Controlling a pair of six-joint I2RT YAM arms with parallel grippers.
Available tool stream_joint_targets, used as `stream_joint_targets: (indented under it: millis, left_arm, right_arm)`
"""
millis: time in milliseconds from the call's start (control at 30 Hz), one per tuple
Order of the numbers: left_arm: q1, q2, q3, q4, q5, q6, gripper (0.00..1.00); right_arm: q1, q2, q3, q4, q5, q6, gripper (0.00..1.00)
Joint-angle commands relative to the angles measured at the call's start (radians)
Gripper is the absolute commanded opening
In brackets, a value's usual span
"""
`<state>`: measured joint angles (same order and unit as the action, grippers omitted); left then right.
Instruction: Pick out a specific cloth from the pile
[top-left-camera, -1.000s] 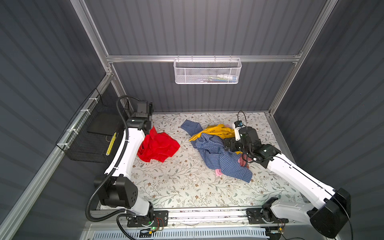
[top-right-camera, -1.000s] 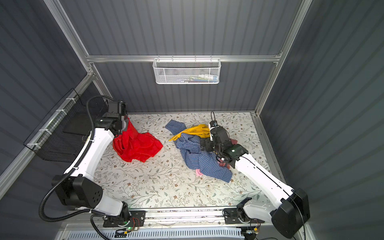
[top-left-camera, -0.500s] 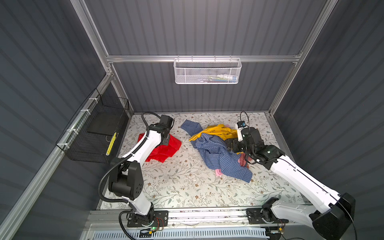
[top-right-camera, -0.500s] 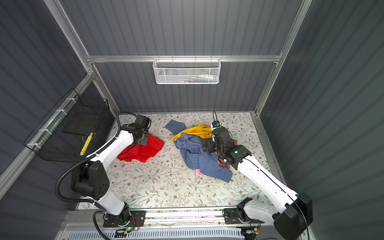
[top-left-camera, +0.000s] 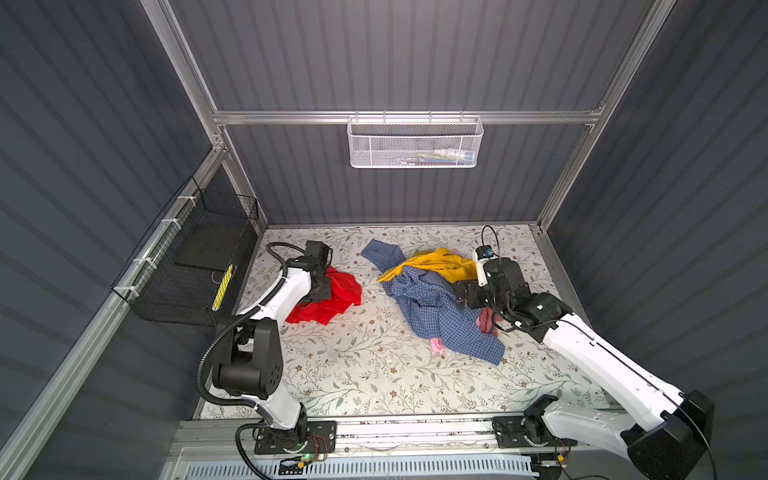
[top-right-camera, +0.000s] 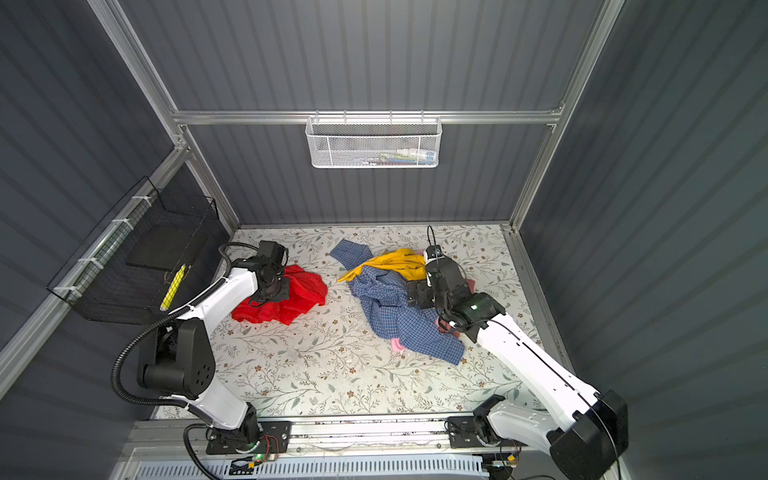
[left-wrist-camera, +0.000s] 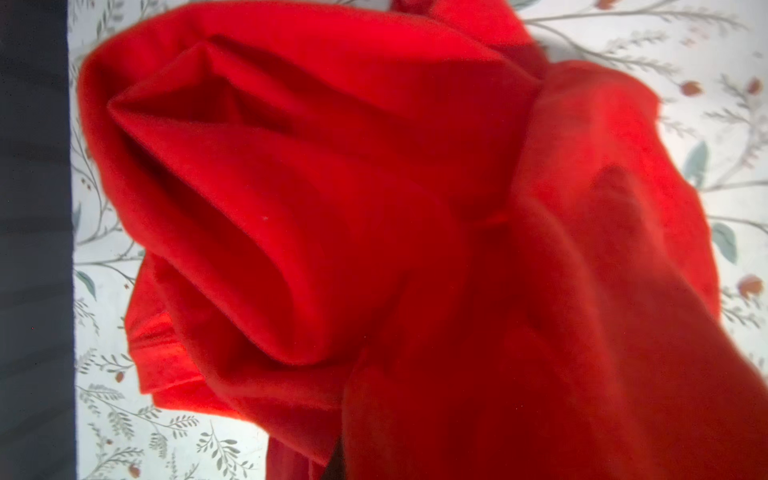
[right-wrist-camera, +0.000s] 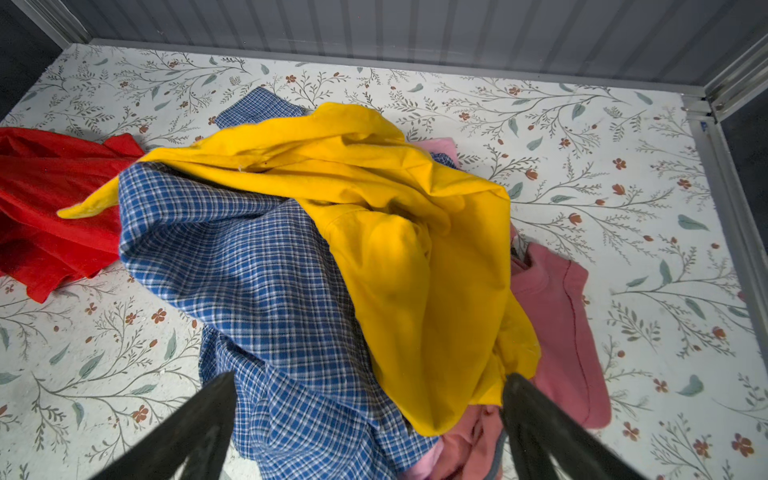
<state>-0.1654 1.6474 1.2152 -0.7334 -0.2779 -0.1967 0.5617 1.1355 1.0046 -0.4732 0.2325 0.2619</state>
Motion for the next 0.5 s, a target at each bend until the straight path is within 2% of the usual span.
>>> stream_joint_targets:
  millis: [0, 100, 133, 167, 200, 267, 333, 433, 467]
  left_arm:
    - [0.015, 0.013, -0.057, -0.011, 0.062, -0.015, 0.21]
    - [0.015, 0.014, -0.086, -0.009, 0.06, -0.017, 0.29]
    - [0.015, 0.011, -0.096, -0.008, 0.054, -0.024, 0.36]
    - [0.015, 0.005, -0.102, -0.008, 0.04, -0.033, 0.49]
    - [0.015, -0.001, -0.104, -0.01, 0.032, -0.039, 0.58]
    - [0.015, -0.024, -0.099, -0.015, 0.036, -0.041, 0.66]
    - [0.015, -0.055, -0.087, -0.019, 0.056, -0.04, 0.79]
    - [0.009, -0.096, -0.067, -0.045, 0.066, -0.03, 0.88]
    - [0.006, -0.111, -0.059, -0.058, 0.056, -0.029, 0.96]
  right_arm:
    - [-0.003, -0.044, -0.018, -0.013, 0.015, 0.005, 0.99]
    - [-0.003, -0.049, -0.024, -0.01, 0.022, 0.003, 0.99]
    - [-0.002, -0.049, -0.025, -0.01, 0.023, 0.002, 0.99]
    - [-0.002, -0.049, -0.025, -0.013, 0.024, 0.002, 0.99]
    - [-0.002, -0.049, -0.024, -0.013, 0.025, 0.002, 0.99]
    - [-0.002, -0.049, -0.024, -0.016, 0.022, 0.0, 0.99]
    - [-0.002, -0.049, -0.025, -0.016, 0.024, -0.002, 0.99]
    - [-0.003, -0.051, -0.024, -0.024, 0.037, -0.013, 0.99]
    - [-0.007, -0.052, -0.023, -0.025, 0.039, -0.016, 0.99]
